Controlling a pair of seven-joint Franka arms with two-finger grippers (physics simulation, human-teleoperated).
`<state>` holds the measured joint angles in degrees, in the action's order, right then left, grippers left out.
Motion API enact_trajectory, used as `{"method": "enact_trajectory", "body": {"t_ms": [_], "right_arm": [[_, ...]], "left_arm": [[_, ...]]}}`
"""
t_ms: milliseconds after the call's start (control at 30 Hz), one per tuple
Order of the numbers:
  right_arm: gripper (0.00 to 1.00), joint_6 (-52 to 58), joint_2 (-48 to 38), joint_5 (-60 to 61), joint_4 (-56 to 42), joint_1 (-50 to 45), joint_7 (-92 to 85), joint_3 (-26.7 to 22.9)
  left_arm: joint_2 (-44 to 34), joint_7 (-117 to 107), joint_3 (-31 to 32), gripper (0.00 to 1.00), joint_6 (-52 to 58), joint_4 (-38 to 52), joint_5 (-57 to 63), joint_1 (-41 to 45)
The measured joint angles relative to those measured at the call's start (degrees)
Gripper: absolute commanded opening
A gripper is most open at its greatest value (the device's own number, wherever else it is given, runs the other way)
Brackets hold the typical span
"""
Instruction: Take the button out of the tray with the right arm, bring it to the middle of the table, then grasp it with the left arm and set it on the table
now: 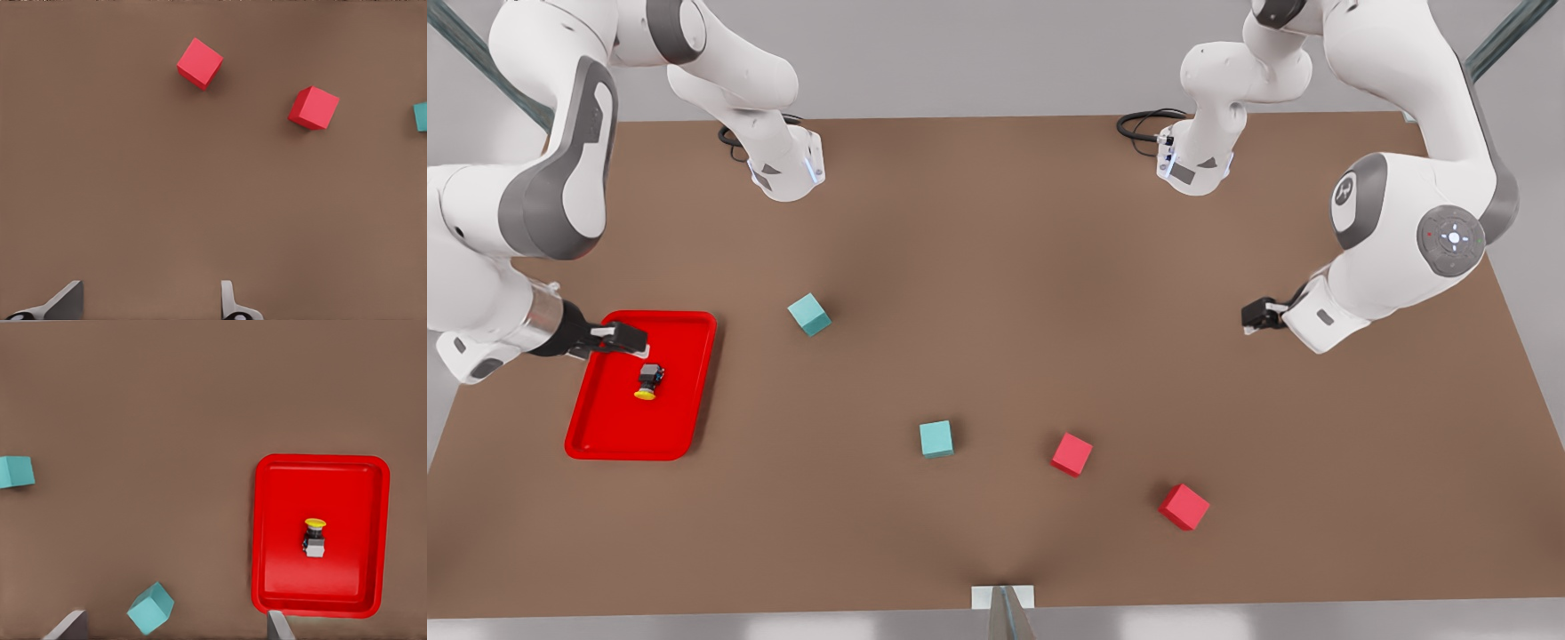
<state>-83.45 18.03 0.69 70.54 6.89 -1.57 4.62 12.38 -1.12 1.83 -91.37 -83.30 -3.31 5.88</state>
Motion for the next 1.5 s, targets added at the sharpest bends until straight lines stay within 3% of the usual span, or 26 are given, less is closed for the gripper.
{"method": "enact_trajectory", "body": {"t_ms": [167, 367, 500, 700, 1000, 1500], "right_arm": [[1.0, 2.13, 2.41, 0.04, 2.05, 3.43, 0.05, 0.06], [1.0, -0.27, 13.27, -3.68, 8.05, 7.97, -0.92, 0.22], [1.0, -8.04, 16.31, -10.33, 20.82, 25.63, -1.72, 12.81], [1.0, -18.92, 23.33, -19.34, 23.21, 31.95, -4.21, 14.97], [1.0, -32.68, 22.97, -23.04, 31.53, 36.58, -6.91, 16.51], [1.0, -38.87, 20.89, -23.09, 35.99, 37.08, -8.3, 18.22]], "left_arm": [[0.52, 0.13, 0.1, 1.0, -0.84, 1.57, 0.81, 2.01], [2.38, -0.42, -0.12, 1.0, 1.42, 1.36, 4.32, 0.96], [3.54, -0.84, -0.02, 1.0, 2.13, 1.25, 5.28, 1.55], [4.79, -1.34, 0.01, 1.0, 2.27, 1.85, 5.73, 2.12], [5.71, -1.86, 0.2, 1.0, 1.36, 1.74, 5.7, 3.25], [5.25, -3.09, 0.97, 1.0, 0.8, 1.89, 5.76, 4.67]]}}
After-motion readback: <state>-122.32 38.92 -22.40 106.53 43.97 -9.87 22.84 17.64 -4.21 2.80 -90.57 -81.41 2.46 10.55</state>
